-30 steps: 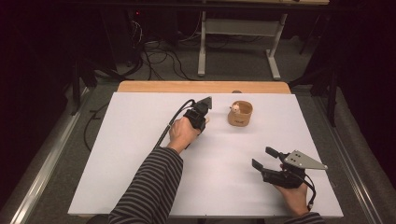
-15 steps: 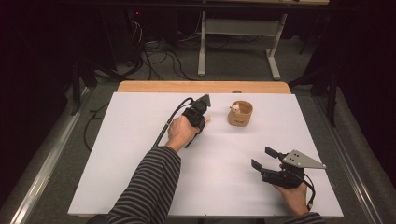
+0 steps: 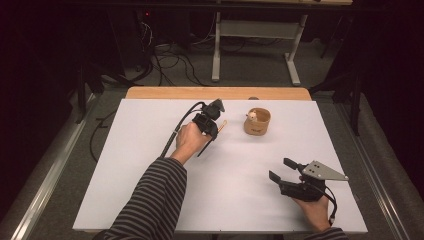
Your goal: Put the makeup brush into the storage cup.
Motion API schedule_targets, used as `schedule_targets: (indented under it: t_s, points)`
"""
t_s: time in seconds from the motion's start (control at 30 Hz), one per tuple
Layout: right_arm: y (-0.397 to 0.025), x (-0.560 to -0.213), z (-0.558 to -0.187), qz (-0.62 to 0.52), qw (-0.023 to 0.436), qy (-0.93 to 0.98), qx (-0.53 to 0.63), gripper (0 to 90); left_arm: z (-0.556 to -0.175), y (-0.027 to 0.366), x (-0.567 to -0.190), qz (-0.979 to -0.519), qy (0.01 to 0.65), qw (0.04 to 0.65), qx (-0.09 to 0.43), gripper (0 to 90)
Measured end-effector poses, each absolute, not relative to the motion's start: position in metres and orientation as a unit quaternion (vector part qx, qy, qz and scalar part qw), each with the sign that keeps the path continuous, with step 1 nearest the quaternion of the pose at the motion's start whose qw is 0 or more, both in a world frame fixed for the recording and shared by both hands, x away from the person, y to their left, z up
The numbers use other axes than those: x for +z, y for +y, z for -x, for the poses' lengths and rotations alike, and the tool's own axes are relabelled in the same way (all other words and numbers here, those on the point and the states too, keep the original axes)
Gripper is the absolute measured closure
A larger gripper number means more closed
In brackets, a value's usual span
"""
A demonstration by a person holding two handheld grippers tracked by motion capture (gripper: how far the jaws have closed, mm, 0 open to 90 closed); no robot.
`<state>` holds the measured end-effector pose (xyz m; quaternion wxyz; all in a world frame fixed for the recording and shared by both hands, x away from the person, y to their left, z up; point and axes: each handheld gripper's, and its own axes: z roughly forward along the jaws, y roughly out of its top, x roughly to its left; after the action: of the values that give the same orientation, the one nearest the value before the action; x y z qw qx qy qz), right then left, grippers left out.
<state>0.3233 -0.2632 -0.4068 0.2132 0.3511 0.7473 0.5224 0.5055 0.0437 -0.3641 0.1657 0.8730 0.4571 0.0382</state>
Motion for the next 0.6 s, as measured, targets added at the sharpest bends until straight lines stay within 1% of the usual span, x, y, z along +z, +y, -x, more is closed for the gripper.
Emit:
schedule_targets:
  t_s: [0.2,0.6]
  points:
    - [-0.263,-0.407,-0.324,-0.350,0.213,0.749,0.520,28.5,-0.498,0.046,-0.350,-0.875,0.443,0.190,0.039,83.2]
    - [-0.263,-0.407,-0.323,-0.351,0.212,0.750,0.520,28.5,-0.481,0.055,-0.334,-0.871,0.426,0.240,0.041,83.2]
